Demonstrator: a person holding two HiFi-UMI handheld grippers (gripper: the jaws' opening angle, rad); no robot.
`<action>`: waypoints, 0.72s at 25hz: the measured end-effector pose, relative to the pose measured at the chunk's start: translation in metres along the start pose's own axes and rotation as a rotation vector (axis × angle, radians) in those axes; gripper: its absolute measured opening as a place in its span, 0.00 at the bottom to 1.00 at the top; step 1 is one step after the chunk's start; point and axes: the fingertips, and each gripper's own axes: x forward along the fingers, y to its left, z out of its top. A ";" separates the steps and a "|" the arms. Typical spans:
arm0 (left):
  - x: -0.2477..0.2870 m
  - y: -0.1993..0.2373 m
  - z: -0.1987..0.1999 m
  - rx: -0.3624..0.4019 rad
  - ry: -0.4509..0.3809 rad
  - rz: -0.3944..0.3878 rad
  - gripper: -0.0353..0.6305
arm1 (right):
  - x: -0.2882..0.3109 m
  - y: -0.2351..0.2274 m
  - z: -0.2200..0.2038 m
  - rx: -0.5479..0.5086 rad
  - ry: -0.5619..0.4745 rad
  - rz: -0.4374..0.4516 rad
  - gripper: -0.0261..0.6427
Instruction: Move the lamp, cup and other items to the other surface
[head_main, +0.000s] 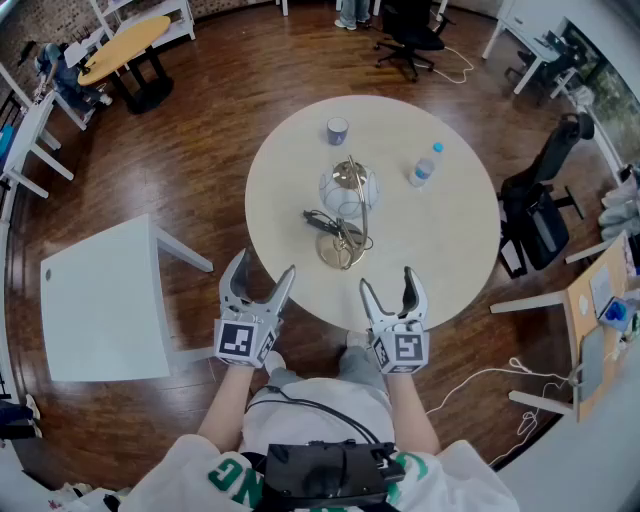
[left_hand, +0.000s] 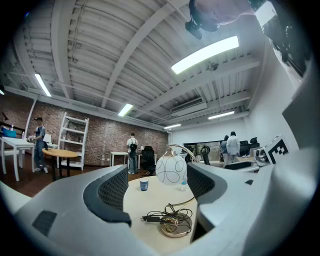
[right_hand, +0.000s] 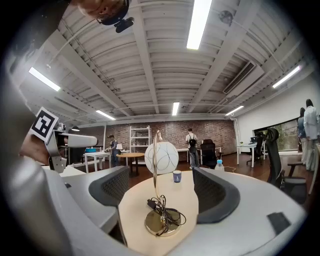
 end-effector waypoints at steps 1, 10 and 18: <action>0.002 -0.001 0.000 0.000 0.000 -0.001 0.59 | 0.001 -0.001 -0.009 0.007 0.010 0.003 0.67; 0.006 -0.005 -0.013 -0.003 0.028 -0.001 0.59 | 0.033 0.003 -0.114 0.072 0.162 0.059 0.67; 0.007 -0.006 -0.036 -0.034 0.094 0.016 0.59 | 0.093 0.005 -0.186 0.090 0.291 0.078 0.67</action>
